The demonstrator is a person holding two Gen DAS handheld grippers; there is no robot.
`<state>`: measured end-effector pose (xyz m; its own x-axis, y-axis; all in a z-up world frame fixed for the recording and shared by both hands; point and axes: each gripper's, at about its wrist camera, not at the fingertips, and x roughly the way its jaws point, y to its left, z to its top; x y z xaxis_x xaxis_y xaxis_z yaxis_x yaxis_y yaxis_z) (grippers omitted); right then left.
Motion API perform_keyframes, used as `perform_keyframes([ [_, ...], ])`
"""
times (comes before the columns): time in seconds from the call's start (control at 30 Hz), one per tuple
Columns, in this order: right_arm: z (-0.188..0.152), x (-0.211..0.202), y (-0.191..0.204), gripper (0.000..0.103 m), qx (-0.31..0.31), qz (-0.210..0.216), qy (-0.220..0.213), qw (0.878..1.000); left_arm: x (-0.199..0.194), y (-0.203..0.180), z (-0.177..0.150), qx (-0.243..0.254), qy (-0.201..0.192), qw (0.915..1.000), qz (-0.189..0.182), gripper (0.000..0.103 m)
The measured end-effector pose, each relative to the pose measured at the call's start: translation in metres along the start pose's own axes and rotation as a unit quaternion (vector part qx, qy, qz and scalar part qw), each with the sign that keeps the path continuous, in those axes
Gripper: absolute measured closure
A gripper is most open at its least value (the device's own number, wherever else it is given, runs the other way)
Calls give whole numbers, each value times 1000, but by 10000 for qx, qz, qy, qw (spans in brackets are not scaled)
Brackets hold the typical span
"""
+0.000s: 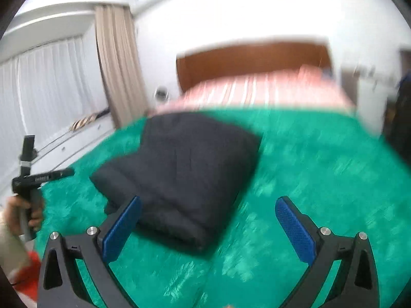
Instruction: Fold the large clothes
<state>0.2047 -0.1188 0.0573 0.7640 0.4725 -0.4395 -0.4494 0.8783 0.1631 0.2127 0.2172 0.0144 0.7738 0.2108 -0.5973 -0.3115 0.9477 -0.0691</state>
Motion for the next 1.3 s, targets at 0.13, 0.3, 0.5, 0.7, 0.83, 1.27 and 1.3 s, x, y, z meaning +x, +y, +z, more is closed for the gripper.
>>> perform_keyframes([
  [0.13, 4, -18, 6, 0, 266, 123, 410, 9987, -46, -16, -13, 19, -758, 9956, 548, 0],
  [0.3, 2, -59, 25, 0, 165, -160, -258, 9994, -103, -32, -30, 342, -951, 9900, 981, 0],
  [0.5, -6, -93, 51, 0, 12, -191, -217, 9996, -131, -52, -54, 543, -655, 9915, 985, 0],
  [0.7, -25, -101, 66, 0, -94, -641, 192, 9977, -145, -66, -61, 492, -520, 9948, 718, 0],
  [0.83, -40, -107, 76, 0, -161, -645, 334, 9972, -157, -77, -69, 687, -369, 9949, 639, 0],
  [1.27, -76, -140, 131, 0, -376, -874, 1505, 9840, -187, -94, -109, 1196, 599, 9907, 240, 0],
  [1.3, -76, -145, 132, 0, -328, -848, 1519, 9842, -191, -96, -111, 1217, 608, 9905, 193, 0],
])
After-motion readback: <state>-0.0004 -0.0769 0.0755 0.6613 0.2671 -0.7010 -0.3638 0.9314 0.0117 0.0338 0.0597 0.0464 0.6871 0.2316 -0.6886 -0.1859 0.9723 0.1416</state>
